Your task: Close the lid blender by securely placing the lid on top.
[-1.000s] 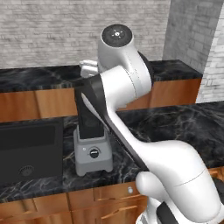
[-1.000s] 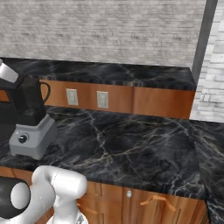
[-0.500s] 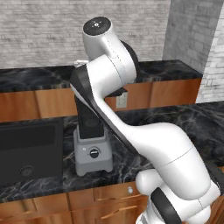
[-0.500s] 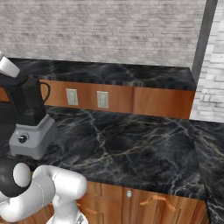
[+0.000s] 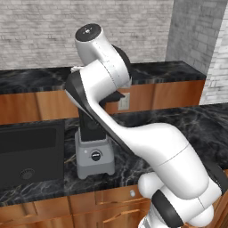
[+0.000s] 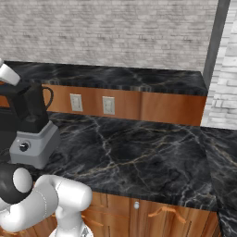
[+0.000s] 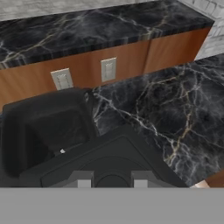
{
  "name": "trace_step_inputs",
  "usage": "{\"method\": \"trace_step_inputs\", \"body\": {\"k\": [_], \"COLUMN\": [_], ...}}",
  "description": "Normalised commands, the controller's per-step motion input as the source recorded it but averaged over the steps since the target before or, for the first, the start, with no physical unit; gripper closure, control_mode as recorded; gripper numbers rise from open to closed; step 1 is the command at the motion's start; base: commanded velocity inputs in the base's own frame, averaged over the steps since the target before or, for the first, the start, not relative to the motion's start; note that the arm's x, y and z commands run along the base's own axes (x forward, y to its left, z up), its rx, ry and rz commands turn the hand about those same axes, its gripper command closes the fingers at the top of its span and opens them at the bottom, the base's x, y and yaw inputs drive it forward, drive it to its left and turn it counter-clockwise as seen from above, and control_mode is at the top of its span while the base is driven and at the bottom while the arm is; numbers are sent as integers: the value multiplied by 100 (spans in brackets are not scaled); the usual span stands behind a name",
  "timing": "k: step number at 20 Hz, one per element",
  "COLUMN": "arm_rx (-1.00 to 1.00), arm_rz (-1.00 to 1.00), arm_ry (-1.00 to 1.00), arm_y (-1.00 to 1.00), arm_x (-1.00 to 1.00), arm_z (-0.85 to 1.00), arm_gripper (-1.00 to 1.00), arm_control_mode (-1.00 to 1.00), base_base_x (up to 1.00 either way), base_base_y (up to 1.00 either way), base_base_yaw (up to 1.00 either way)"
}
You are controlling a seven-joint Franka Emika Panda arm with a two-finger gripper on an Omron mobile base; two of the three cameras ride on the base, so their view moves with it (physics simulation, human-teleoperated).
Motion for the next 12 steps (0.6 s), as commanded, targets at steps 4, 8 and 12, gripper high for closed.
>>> {"method": "trace_step_inputs", "body": {"k": [4,8,12], "arm_rx": [0,0,0], "arm_rz": [0,0,0], "arm_ry": [0,-6,-7], "arm_y": [10,16,17], "arm_x": [17,8,9], "arm_z": [-14,-5,-1], "arm_gripper": [100,100,100], "arm_control_mode": [-100,-100,-100], "base_base_x": [0,0,0], "base_base_y": [0,0,0], "base_base_yaw": [0,0,0]}}
